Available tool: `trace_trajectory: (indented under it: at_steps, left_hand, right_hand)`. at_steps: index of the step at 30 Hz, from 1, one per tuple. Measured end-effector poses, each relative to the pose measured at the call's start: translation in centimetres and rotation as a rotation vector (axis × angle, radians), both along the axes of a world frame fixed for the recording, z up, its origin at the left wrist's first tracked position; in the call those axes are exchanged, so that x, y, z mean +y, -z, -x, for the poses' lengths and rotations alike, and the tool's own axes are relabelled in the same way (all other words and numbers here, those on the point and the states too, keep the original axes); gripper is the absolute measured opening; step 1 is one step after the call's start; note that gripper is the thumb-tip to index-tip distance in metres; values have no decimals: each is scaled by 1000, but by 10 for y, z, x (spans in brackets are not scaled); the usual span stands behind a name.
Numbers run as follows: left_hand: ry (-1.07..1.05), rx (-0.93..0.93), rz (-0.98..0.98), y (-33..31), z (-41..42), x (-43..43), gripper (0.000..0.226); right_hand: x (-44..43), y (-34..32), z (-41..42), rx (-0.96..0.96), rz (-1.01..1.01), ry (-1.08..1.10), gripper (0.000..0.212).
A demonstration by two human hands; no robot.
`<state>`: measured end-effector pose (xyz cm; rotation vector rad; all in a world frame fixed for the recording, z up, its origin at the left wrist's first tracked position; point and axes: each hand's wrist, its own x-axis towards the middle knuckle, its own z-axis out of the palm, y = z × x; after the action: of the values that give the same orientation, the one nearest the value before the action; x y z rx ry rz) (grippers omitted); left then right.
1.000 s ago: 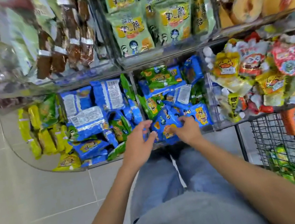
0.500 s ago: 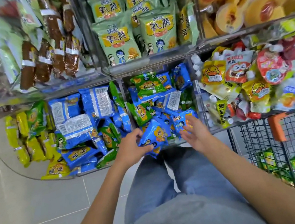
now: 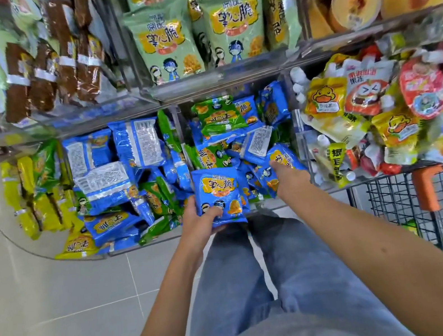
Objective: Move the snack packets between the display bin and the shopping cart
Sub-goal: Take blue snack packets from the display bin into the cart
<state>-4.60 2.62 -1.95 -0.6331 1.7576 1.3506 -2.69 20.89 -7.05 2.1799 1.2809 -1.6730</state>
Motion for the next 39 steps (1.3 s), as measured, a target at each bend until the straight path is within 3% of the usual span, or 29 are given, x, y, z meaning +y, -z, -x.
trace_trajectory:
  at_steps: [1, 4, 8, 11, 15, 18, 21, 23, 27, 30, 32, 34, 39]
  left_hand:
    - [6, 21, 0, 0, 1, 1, 36]
    - [-5, 77, -6, -2, 3, 4, 38]
    - [-64, 176, 43, -5, 4, 4, 43]
    - [-114, 254, 63, -9, 7, 4, 45]
    - [-156, 159, -78, -18, 9, 9, 31]
    - [-134, 47, -134, -19, 11, 15, 31]
    - [-101, 103, -152, -19, 11, 19, 18]
    - [-150, 66, -173, -20, 13, 16, 29]
    - [-193, 12, -158, -21, 18, 3, 59]
    - [-212, 8, -182, -20, 19, -6, 53]
    - [-215, 0, -168, -20, 20, -9, 63]
    - [-228, -5, -133, -16, 20, -10, 69]
    - [-270, 35, -49, -10, 22, -11, 45]
  right_hand:
    - [0, -8, 2, 23, -7, 162, 61]
    - [-5, -19, -7, -23, -29, -10, 66]
    - [-6, -38, -31, 149, -97, -177, 59]
    - [-1, -51, -33, 325, -99, -328, 16]
    - [-10, -70, -13, 492, 149, -507, 4]
    - [-24, -74, 1, 463, 153, -566, 9]
    - [-38, -75, 12, 452, 132, -695, 11]
    - [-41, -75, 18, 444, 138, -754, 33]
    - [-26, -64, 53, 344, 206, -528, 49]
    - [-15, -55, 88, 211, 235, -309, 72]
    - [-13, -49, 103, 204, 248, -222, 83]
    - [-13, -44, 109, 208, 274, -171, 77]
    - [-9, -33, 96, 194, 238, -210, 28]
